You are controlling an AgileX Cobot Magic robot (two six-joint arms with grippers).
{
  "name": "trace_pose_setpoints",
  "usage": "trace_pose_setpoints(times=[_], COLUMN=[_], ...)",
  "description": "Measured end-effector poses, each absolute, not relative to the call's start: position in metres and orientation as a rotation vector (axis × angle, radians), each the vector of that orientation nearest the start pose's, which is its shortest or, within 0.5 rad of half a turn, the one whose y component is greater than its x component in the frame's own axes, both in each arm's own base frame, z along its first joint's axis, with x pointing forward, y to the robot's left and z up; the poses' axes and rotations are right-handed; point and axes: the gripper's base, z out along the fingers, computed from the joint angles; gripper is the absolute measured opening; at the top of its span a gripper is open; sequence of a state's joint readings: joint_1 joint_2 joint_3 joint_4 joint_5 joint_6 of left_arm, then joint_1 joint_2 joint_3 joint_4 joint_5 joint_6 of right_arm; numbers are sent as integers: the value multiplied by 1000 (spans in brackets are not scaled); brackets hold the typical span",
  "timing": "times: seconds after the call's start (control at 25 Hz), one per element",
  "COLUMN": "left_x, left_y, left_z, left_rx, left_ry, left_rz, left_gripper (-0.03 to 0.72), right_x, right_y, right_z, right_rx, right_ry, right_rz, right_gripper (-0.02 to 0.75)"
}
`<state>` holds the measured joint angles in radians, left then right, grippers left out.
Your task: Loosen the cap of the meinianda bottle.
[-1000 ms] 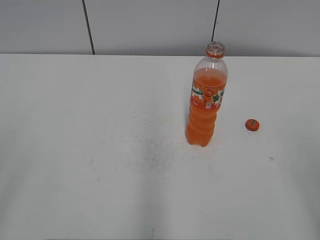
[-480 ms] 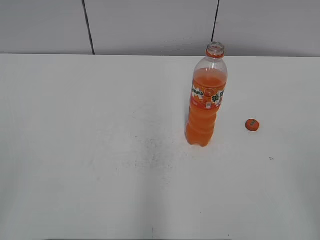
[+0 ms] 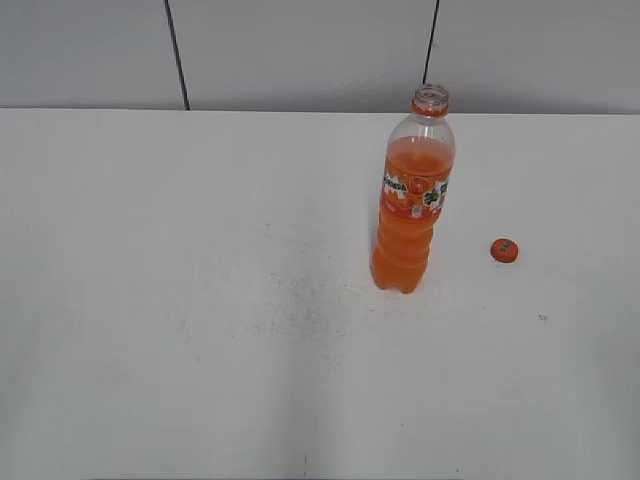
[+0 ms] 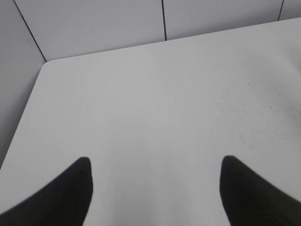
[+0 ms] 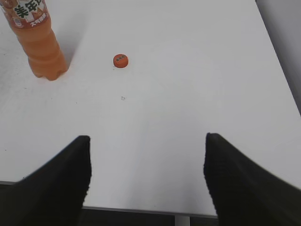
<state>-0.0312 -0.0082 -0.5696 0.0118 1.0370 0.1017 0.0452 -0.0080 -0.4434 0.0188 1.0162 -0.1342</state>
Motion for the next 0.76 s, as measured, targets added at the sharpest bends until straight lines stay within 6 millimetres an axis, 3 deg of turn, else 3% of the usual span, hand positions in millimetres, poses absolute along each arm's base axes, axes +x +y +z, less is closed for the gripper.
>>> trace_pose_setpoints(times=[0.76], left_x=[-14], left_y=[1], left_z=[298], left_rx=[127], left_ry=[1938], left_rz=[62], left_gripper=[499], right_x=[2], right_y=[2], right_z=[265], right_rx=[-183], right_ry=[2041], right_rz=[-33], right_gripper=[539])
